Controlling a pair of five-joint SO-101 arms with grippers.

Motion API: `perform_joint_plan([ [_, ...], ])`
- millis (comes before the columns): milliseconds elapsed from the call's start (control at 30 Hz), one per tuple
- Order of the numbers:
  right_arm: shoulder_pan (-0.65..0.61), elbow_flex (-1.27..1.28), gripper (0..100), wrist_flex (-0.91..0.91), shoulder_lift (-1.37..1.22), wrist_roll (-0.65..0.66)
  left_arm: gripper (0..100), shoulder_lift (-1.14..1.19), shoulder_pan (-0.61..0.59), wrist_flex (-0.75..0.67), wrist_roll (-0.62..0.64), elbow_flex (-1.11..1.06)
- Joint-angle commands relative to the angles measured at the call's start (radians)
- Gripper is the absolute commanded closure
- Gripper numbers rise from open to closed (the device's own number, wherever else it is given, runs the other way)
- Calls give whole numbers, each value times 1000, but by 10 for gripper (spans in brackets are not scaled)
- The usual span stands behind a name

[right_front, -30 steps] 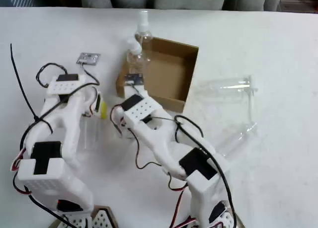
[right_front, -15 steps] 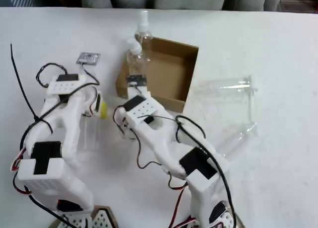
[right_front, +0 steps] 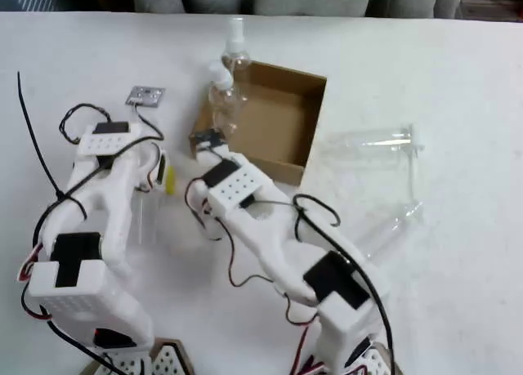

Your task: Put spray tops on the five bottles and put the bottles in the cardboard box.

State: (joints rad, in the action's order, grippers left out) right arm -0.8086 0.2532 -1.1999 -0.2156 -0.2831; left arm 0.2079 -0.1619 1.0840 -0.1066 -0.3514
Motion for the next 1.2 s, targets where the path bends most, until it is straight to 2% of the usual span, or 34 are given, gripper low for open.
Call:
perform_joint_plan([
  [0, -22, 44, 981, 18, 136, 77, 979, -70, -4, -20, -11, 3],
  [167, 18, 164, 981, 31, 329, 144, 980, -104, 4, -20, 0, 5],
  [400, 145, 282, 982, 84, 664, 149, 980, -424, 105, 21, 78, -74],
  [633, 262, 331, 982, 81, 978, 163, 976, -759, 197, -210, 84, -325],
  [833, 311, 330, 981, 107, 1193, 315, 976, -1012, 271, -394, 83, -531],
  [967, 315, 336, 981, 292, 1303, 324, 976, -1162, 305, -428, 89, -617],
  [1167, 306, 334, 981, 691, 1376, 324, 977, -1399, 311, -433, 89, -724],
])
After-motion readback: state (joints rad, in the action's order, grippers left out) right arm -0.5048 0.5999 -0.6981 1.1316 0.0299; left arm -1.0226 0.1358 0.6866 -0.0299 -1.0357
